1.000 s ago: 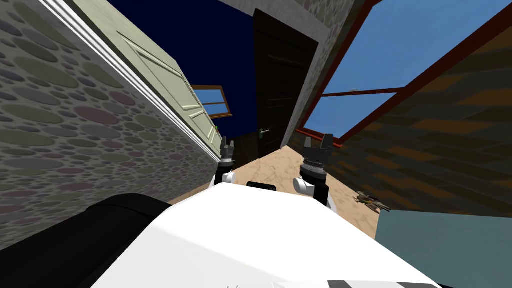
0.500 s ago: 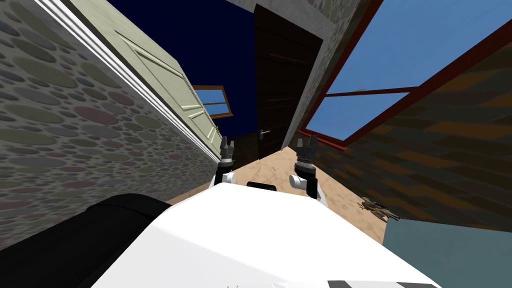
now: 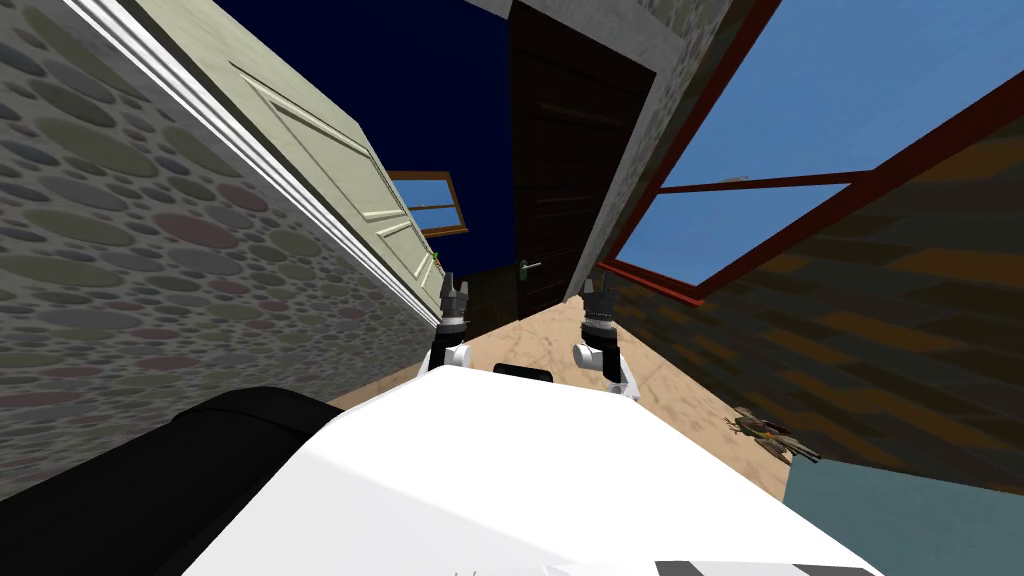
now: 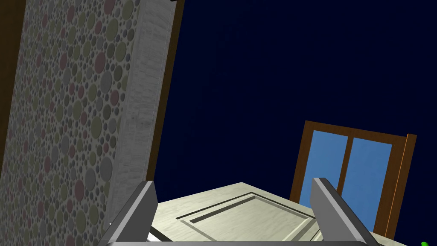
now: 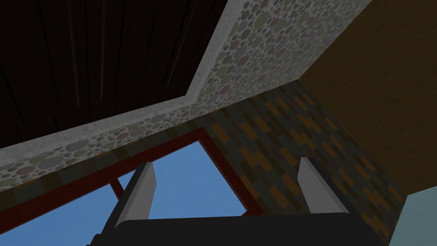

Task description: Push the door open

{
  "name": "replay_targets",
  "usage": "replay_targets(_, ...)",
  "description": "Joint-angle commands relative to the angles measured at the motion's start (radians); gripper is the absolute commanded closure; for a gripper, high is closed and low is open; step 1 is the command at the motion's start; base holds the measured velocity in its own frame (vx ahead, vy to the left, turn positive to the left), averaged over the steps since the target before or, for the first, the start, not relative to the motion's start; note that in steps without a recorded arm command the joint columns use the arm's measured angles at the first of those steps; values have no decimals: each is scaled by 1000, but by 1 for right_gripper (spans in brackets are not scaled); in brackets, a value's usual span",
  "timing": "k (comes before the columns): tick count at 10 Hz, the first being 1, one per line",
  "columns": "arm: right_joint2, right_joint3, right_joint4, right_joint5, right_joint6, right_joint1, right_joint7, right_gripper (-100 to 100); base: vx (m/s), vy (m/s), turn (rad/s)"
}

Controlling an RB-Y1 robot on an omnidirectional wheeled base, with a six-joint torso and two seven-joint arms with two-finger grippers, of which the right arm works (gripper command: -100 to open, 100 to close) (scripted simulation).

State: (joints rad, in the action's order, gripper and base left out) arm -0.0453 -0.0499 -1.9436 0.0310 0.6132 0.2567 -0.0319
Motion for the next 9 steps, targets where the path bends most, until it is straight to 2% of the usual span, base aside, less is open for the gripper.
replay_targets(1,-3,2,46,2,0,-19,3,-100,47,-36,33)
replay_targets(2,-4,-1,79,3,-4,-51,6,-100,54,-46,59)
replay_targets(3,-4,-1,101,3,-4,-51,6,-100,41,-40,38)
replay_targets(4,-5,-4,133,4,-8,-84,9,-100,39,-50,67)
replay_targets(5,-5,-4,155,4,-8,-84,9,-100,40,-46,38)
replay_targets(6,-5,-7,195,5,-12,-117,11,-100,51,-49,52)
replay_targets(7,-5,-7,211,5,-12,-117,11,-100,41,-38,42)
replay_targets(8,-5,-10,250,6,-16,-151,14,-100,48,-46,66)
replay_targets(9,-5,-10,268,6,-16,-151,14,-100,44,-45,43)
